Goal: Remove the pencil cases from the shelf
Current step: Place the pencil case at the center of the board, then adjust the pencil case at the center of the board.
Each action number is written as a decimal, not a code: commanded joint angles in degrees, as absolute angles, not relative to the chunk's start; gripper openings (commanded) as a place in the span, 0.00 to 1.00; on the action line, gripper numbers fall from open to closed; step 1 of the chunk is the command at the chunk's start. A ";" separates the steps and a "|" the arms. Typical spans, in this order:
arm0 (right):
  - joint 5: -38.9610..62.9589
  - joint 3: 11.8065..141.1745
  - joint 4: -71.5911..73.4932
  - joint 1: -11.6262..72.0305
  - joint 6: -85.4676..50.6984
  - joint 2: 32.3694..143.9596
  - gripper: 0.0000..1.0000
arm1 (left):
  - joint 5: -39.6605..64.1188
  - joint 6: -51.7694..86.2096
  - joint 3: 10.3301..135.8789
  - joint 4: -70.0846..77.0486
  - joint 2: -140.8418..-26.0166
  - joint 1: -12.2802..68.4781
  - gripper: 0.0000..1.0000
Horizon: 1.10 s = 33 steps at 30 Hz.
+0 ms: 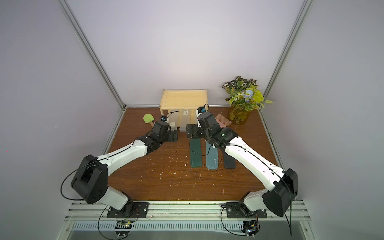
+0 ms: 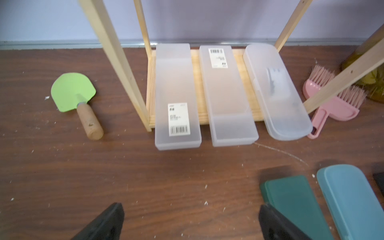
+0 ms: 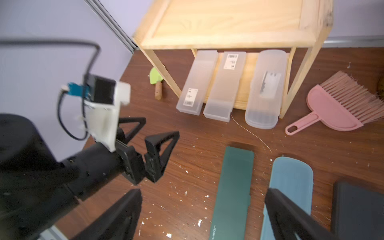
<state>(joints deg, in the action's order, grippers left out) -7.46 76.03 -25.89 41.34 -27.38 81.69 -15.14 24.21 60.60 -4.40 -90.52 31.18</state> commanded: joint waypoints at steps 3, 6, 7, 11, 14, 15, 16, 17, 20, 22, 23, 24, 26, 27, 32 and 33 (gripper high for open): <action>-4.36 66.73 -24.59 40.49 -27.38 85.43 0.99 | -18.51 26.39 63.02 -5.24 -93.50 31.56 1.00; -2.27 63.42 -21.58 40.57 -29.26 86.00 0.99 | -19.42 25.48 63.97 -4.44 -95.79 31.49 1.00; -2.16 62.81 -20.98 40.62 -29.78 86.44 0.99 | -19.70 25.11 65.01 -4.82 -97.08 31.49 1.00; -1.66 61.67 -19.75 41.02 -30.62 89.33 0.99 | -20.50 24.63 69.75 -7.97 -101.84 31.15 1.00; -0.67 62.19 -19.88 41.53 -31.01 92.25 0.99 | -20.39 24.34 70.92 -7.62 -103.87 30.49 1.00; -0.66 62.48 -19.98 41.77 -31.16 93.23 0.99 | -20.28 24.21 71.18 -7.41 -104.41 30.16 1.00; -0.70 62.68 -19.87 41.91 -31.28 94.04 0.99 | -20.18 24.11 71.42 -7.43 -104.96 29.77 1.00; -0.76 62.88 -19.86 42.08 -31.35 94.74 0.99 | -20.06 24.09 71.78 -7.62 -105.36 29.52 1.00; -1.27 63.64 -20.10 42.32 -31.77 96.80 0.99 | -19.85 23.82 72.08 -7.75 -106.08 28.85 1.00; -2.55 64.56 -21.44 42.46 -32.44 98.24 0.99 | -19.55 23.57 71.98 -7.73 -106.09 28.50 1.00; -3.02 65.08 -21.97 42.57 -32.60 98.97 0.99 | -19.45 23.45 71.90 -7.73 -106.07 28.45 1.00; -3.43 65.63 -22.75 42.56 -32.67 99.69 0.99 | -19.35 23.31 71.81 -7.73 -106.00 28.43 1.00; -4.33 66.73 -24.12 42.76 -32.93 100.73 0.99 | -18.93 22.97 71.63 -7.35 -105.99 28.31 1.00; -4.67 67.10 -24.49 42.80 -33.11 100.89 0.99 | -18.86 22.72 71.47 -7.06 -105.99 28.36 1.00; -5.62 69.03 -25.68 43.47 -34.81 102.06 0.98 | -18.04 22.07 69.96 -5.84 -105.82 28.19 1.00; -5.76 69.48 -25.91 43.75 -35.27 102.58 0.98 | -18.03 21.81 69.55 -5.65 -105.65 28.08 1.00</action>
<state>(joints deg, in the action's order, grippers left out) -4.19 67.33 -23.97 43.03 -33.23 102.04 -18.33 23.16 70.72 -5.96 -106.08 28.60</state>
